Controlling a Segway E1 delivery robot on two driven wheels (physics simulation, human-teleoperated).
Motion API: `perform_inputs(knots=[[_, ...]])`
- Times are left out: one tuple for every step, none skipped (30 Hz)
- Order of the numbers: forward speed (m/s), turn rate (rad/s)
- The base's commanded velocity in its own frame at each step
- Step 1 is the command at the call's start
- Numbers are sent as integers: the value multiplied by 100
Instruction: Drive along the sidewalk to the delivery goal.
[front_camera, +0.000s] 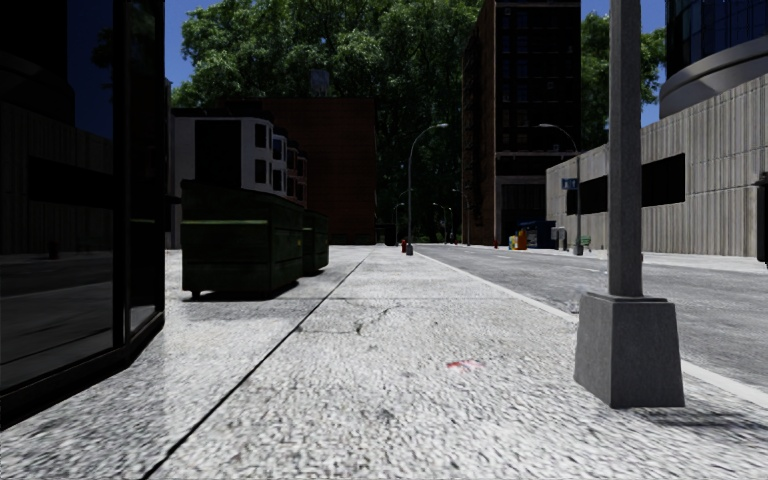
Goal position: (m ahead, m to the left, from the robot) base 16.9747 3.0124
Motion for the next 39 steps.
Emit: perform_inputs(knots=[[200, 0], [200, 0], [200, 0], [200, 0], [200, 0], [200, 0], [200, 0], [200, 0], [200, 0], [200, 0], [200, 0], [200, 0], [200, 0], [200, 0], [200, 0], [200, 0], [200, 0], [200, 0], [200, 0], [200, 0], [200, 0], [200, 0], [200, 0], [200, 0], [200, 0], [200, 0], [200, 0], [200, 0], [200, 0], [200, 0], [200, 0], [200, 0], [200, 0], [200, 0], [200, 0], [200, 0], [200, 0], [200, 0], [200, 0]])
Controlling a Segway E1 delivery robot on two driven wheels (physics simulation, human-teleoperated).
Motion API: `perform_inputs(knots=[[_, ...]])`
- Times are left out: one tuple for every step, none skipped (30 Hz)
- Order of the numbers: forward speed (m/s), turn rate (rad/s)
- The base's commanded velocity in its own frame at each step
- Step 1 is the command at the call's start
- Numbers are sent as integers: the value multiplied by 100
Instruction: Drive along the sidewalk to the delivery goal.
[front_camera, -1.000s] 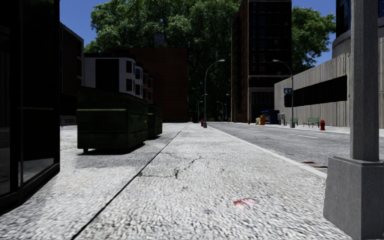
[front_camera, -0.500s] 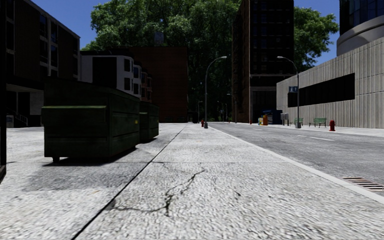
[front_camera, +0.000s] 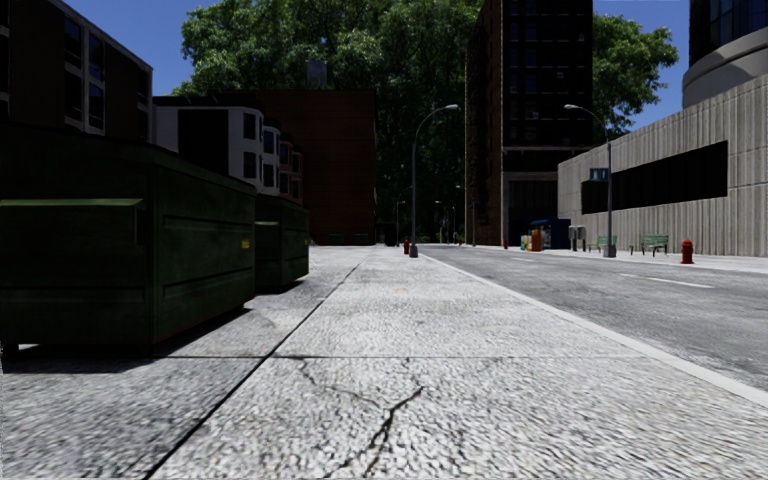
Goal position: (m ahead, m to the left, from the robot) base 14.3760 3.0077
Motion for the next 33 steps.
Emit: perform_inputs(knots=[[200, 0], [200, 0], [200, 0], [200, 0], [200, 0], [200, 0], [200, 0], [200, 0], [200, 0], [200, 0], [200, 0], [200, 0], [200, 0], [200, 0], [200, 0], [200, 0], [200, 0], [200, 0], [200, 0], [200, 0], [200, 0], [200, 0], [200, 0], [200, 0], [200, 0], [200, 0], [200, 0], [200, 0], [200, 0], [200, 0], [200, 0], [200, 0], [200, 0]])
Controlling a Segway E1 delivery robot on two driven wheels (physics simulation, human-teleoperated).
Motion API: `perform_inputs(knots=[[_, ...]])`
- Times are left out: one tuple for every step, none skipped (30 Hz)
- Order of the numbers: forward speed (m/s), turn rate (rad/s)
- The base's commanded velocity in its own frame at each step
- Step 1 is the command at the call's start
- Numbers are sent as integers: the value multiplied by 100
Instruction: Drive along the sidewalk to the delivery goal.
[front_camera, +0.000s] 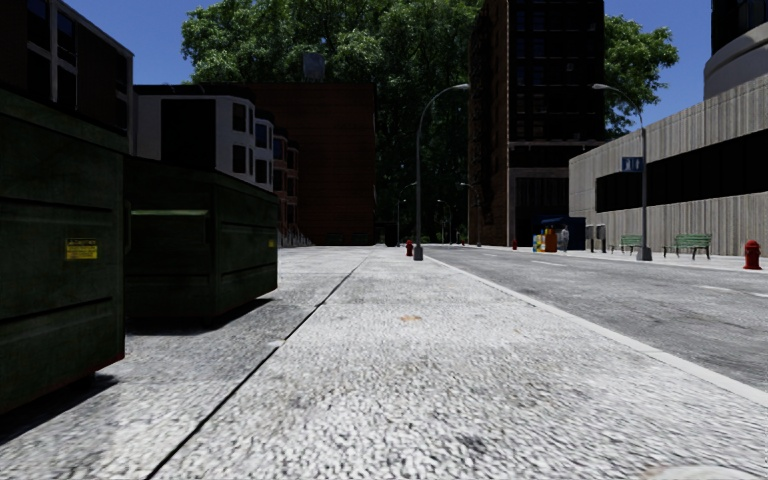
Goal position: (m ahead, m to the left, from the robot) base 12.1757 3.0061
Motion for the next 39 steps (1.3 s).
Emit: perform_inputs(knots=[[200, 0], [200, 0], [200, 0], [200, 0], [200, 0], [200, 0], [200, 0], [200, 0], [200, 0], [200, 0], [200, 0], [200, 0], [200, 0], [200, 0], [200, 0], [200, 0], [200, 0], [200, 0], [200, 0], [200, 0], [200, 0], [200, 0], [200, 0], [200, 2], [200, 2], [200, 3], [200, 7], [200, 10], [200, 14], [200, 14], [200, 15], [200, 16], [200, 16], [200, 16], [200, 16], [200, 16], [200, 16], [200, 16], [200, 19]])
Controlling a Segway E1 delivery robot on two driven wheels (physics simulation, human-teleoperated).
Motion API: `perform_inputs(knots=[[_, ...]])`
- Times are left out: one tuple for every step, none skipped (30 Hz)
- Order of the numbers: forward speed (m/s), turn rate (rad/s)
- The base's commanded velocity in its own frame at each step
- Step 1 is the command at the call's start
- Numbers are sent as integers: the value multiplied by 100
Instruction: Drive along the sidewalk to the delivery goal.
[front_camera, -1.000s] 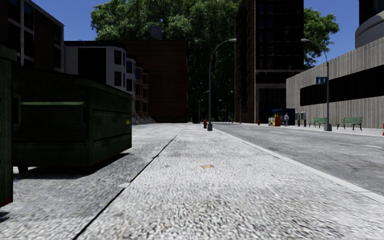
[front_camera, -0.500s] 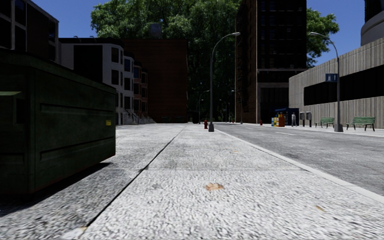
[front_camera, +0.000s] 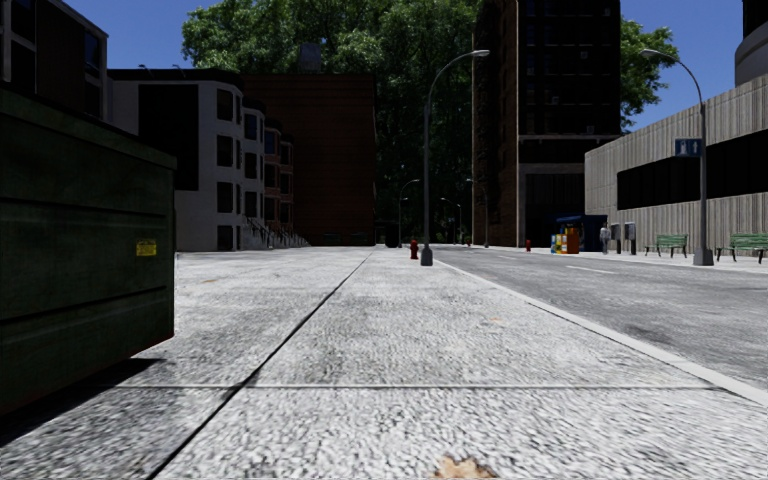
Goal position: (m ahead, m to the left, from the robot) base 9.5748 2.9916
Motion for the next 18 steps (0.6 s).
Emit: perform_inputs(knots=[[200, 19], [200, 22], [200, 25], [200, 29], [200, 29], [200, 29], [200, 31], [200, 31], [200, 32], [200, 33], [200, 35], [200, 37], [200, 37], [200, 38], [200, 43], [200, 46], [200, 46], [200, 46]])
